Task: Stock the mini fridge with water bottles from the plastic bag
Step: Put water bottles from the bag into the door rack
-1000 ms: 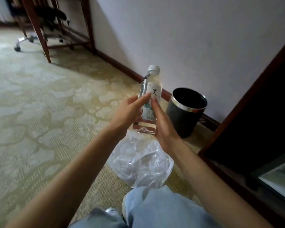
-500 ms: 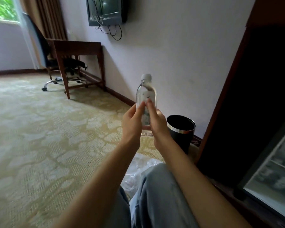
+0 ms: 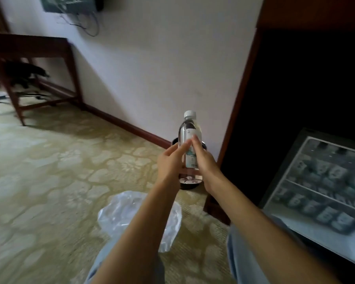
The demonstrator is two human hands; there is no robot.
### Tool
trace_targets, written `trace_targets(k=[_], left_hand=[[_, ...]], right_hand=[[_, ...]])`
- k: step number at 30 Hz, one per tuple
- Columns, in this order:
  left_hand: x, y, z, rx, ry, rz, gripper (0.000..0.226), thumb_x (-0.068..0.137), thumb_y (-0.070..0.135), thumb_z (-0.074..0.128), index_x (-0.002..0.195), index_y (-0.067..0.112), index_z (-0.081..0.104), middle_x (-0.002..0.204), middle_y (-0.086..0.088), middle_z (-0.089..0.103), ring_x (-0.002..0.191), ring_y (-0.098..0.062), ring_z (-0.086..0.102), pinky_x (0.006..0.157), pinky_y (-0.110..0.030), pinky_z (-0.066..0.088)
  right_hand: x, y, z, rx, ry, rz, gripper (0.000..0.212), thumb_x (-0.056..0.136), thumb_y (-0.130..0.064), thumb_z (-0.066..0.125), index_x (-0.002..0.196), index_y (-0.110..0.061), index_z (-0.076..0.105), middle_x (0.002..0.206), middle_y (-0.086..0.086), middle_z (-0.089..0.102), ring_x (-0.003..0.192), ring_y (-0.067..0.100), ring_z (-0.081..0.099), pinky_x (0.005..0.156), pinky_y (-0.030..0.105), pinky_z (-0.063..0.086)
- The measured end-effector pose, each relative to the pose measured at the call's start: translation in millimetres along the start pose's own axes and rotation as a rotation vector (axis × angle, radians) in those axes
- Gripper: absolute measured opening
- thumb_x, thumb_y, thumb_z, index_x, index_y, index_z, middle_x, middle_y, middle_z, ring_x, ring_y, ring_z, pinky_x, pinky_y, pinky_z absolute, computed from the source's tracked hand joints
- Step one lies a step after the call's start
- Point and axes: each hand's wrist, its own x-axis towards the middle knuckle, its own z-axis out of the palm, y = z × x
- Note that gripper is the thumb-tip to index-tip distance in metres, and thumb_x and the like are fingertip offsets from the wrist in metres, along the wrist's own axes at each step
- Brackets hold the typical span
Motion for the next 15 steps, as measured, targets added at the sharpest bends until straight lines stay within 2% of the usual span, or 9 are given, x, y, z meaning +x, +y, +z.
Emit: trace_targets(k=[2,5,7,10,12,15], left_hand=[[5.2,-20.8,24.6,-0.014,-0.005,-0.036,0.002,0.083,0.022,0.071,0.084,0.02,0.07,0.073,-0.004,0.075,0.064,-0.018,0.072,0.047,-0.025,0.053],[9.6,-51.2,59.8,-0.055,-0.081,-0.117,0.005,0.084,0.02,0.071,0.088,0.019,0.073,0.073,-0.001,0.075,0.066,-0.013,0.072,0.048,-0.021,0.052],[10.5,-68.8,82.9,-0.068,-0.154,-0.164,0.01,0.085,0.022,0.069,0.094,0.018,0.073,0.079,0.001,0.076,0.071,-0.01,0.072,0.052,-0.02,0.053],[14.8,-92.1,118.4,-0.06,-0.259,-0.159,0.022,0.085,0.028,0.069,0.105,0.02,0.072,0.089,-0.001,0.076,0.081,-0.013,0.073,0.056,-0.021,0.054],[14.2,-113.6,142.0,-0.037,-0.335,-0.182,0.024,0.084,0.032,0.069,0.106,0.023,0.072,0.091,-0.001,0.075,0.083,-0.014,0.073,0.061,-0.027,0.057],[2.1,-147.9,174.7,-0.04,-0.445,-0.326,0.025,0.085,0.03,0.068,0.107,0.019,0.072,0.096,-0.006,0.075,0.09,-0.021,0.072,0.078,-0.04,0.058]], right_hand=[[2.5,9.7,-24.0,0.02,0.08,0.027,0.037,0.094,-0.057,0.04,0.091,-0.03,0.064,0.082,-0.005,0.07,0.073,0.008,0.069,0.065,0.027,0.058],[3.6,19.1,-67.4,-0.004,0.217,0.061,0.041,0.096,-0.053,0.04,0.108,-0.023,0.064,0.087,-0.005,0.068,0.081,0.009,0.065,0.07,0.027,0.054],[2.9,19.5,-99.1,-0.036,0.265,0.077,0.039,0.095,-0.055,0.04,0.106,-0.027,0.066,0.09,-0.005,0.071,0.082,0.009,0.067,0.069,0.026,0.052],[-1.0,17.8,-145.0,-0.096,0.309,0.07,0.038,0.091,-0.062,0.04,0.1,-0.035,0.065,0.089,-0.008,0.073,0.08,0.007,0.07,0.067,0.024,0.054],[-8.2,20.7,-176.0,-0.074,0.36,0.112,0.041,0.09,-0.062,0.043,0.105,-0.032,0.066,0.093,-0.005,0.074,0.086,0.011,0.071,0.077,0.031,0.057],[-29.0,23.6,-223.3,0.008,0.433,0.209,0.033,0.09,-0.055,0.051,0.1,-0.028,0.068,0.092,-0.002,0.075,0.087,0.017,0.072,0.084,0.039,0.057]])
